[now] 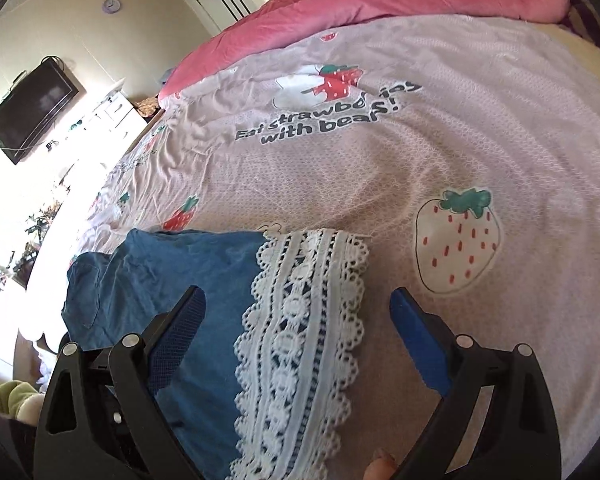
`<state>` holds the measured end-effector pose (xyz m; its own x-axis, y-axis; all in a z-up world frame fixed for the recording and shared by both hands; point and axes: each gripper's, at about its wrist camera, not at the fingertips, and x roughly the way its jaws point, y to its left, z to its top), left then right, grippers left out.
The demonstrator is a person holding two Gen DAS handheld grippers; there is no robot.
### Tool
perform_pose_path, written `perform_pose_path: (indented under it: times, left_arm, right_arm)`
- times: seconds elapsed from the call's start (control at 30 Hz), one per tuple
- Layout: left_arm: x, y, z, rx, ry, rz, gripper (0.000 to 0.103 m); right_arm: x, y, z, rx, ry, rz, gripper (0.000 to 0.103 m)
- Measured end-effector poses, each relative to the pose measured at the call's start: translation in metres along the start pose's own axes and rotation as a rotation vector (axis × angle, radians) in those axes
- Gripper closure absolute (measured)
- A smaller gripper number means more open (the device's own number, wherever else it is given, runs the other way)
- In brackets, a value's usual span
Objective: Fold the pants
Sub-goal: 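Grasp the lace hems with the right gripper and lift them toward the waistband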
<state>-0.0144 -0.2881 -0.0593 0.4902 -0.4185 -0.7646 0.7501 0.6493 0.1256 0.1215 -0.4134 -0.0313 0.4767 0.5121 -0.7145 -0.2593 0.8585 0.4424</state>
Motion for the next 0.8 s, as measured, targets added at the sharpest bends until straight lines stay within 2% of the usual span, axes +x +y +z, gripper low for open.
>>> perform_pose_path:
  times: [0.13,0.33,0.43,0.53,0.57,0.67,0.8]
  left_arm:
    - [0.005,-0.004,0.004,0.021,-0.003,0.000,0.035]
    - [0.014,0.001,0.006,0.009,-0.002,-0.008,0.039]
    - [0.018,0.002,0.002,0.007,0.008,-0.015,0.039]
    - [0.018,0.000,-0.002,0.003,-0.005,-0.023,0.039]
    - [0.017,0.000,-0.003,0.000,-0.011,-0.025,0.039]
    - [0.016,-0.004,-0.003,0.008,-0.024,-0.030,0.039]
    - [0.017,-0.013,-0.002,0.049,-0.031,-0.018,0.044]
  right_arm:
    - [0.010,0.001,-0.001,-0.001,0.014,0.027,0.033]
    - [0.023,0.009,0.001,-0.036,0.041,0.045,0.033]
    - [0.026,0.003,0.005,0.000,0.052,0.063,0.036]
    - [0.025,0.003,0.004,-0.003,0.065,0.068,0.047]
    - [0.024,0.002,0.004,-0.001,0.069,0.074,0.056]
    - [0.016,0.003,0.000,0.003,0.070,0.130,0.074]
    - [0.011,0.010,-0.001,-0.012,0.052,0.133,0.077]
